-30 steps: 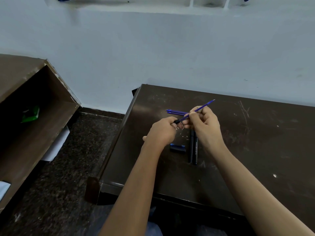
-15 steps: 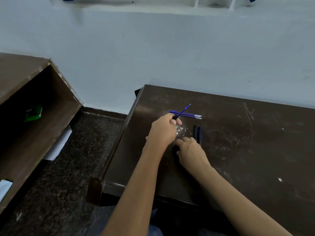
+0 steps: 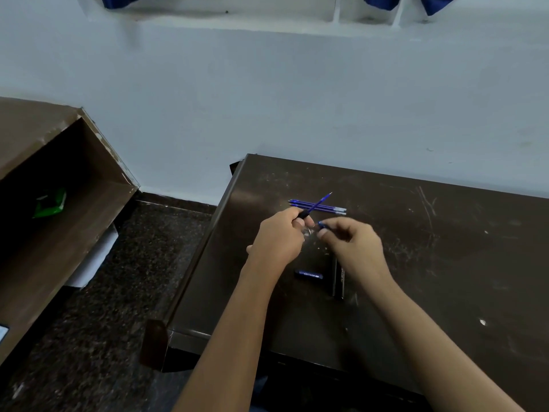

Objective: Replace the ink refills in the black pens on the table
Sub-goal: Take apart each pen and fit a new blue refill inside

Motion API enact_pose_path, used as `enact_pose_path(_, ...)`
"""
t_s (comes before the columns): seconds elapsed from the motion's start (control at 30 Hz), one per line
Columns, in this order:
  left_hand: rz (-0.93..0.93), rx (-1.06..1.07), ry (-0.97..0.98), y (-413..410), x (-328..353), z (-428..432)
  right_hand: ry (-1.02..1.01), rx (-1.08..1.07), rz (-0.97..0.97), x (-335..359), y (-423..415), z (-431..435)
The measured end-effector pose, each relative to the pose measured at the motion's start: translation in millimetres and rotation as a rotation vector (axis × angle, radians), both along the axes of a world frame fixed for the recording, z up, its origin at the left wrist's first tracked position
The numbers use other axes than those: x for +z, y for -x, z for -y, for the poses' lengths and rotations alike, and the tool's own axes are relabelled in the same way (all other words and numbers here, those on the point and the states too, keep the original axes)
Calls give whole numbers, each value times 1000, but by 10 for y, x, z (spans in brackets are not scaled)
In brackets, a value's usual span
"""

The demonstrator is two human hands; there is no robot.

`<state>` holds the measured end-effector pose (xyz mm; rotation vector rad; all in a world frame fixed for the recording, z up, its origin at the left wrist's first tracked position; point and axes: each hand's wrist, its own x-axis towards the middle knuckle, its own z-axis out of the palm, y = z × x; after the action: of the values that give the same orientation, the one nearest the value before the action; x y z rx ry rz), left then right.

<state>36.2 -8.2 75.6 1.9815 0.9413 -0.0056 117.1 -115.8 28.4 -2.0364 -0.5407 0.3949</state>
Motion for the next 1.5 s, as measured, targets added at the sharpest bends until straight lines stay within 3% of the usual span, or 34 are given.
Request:
enact_pose_path(0.17, 20, -52, -21, 15, -20, 0, -311, -73, -140, 218, -67, 60)
enact_pose_path(0.33, 36, -105, -25, 16, -27, 7, -620, -267, -588, 237, -76, 54)
enact_pose_path(0.43, 39, -119, -32, 28, -34, 6, -728, -341, -728, 258, -114, 39)
enact_pose_path(0.67, 25, -111, -37, 55, -53, -27, -783, -306, -697, 277, -105, 3)
enact_pose_path(1.5, 31, -179, -86, 76, -153, -116, -627, -168, -519, 269, -62, -6)
